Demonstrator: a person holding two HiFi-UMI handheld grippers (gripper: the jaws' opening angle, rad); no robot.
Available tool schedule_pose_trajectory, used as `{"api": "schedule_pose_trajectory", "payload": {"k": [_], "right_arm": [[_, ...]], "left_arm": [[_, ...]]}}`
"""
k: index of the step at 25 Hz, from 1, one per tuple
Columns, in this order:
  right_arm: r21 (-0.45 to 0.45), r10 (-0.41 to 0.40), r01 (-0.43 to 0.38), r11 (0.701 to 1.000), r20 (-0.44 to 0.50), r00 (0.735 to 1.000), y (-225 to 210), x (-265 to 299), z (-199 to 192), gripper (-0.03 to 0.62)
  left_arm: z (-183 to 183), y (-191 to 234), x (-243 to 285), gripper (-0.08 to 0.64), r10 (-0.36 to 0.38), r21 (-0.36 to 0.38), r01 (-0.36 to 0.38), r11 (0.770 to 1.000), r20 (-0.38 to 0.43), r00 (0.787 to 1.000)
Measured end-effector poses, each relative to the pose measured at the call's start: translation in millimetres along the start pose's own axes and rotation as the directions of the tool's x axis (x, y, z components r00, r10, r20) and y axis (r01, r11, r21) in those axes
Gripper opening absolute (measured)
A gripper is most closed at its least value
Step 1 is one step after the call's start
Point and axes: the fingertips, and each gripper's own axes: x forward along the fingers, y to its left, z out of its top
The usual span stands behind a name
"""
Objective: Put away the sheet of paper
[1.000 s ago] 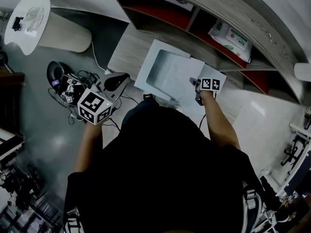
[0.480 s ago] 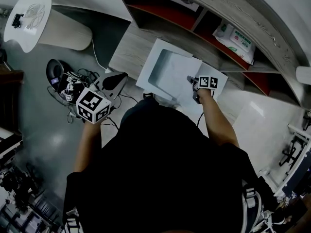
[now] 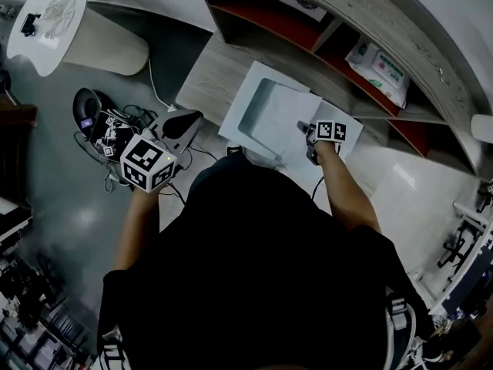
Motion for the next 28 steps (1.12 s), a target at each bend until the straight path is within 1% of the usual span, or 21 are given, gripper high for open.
{"api": "schedule_pose_trajectory", "payload": {"k": [8, 20, 28], "right_arm": [[0.035, 0.018, -0.019, 0.999, 0.012, 1.0, 7.2, 14.2, 2.0, 0.014], [0.041, 0.024, -0.025, 0.999, 0.02, 1.0, 19.4, 31.3, 13.7, 0.014], [0.039, 0.029, -0.03, 0.999, 0.009, 1.0, 27.8, 44.6, 18.2, 0.014]], "left_arm": [[2.4, 12.8, -0.1, 0.02, -0.002, 0.003, 0.002, 1.0, 0.002, 1.0], [-1.0, 28.9, 2.4, 0.02, -0.018, 0.0, 0.018, 1.0, -0.005, 1.0], [-0.4, 40.7, -0.2, 0.02, -0.017, -0.008, 0.017, 1.0, 0.011, 1.0]]}}
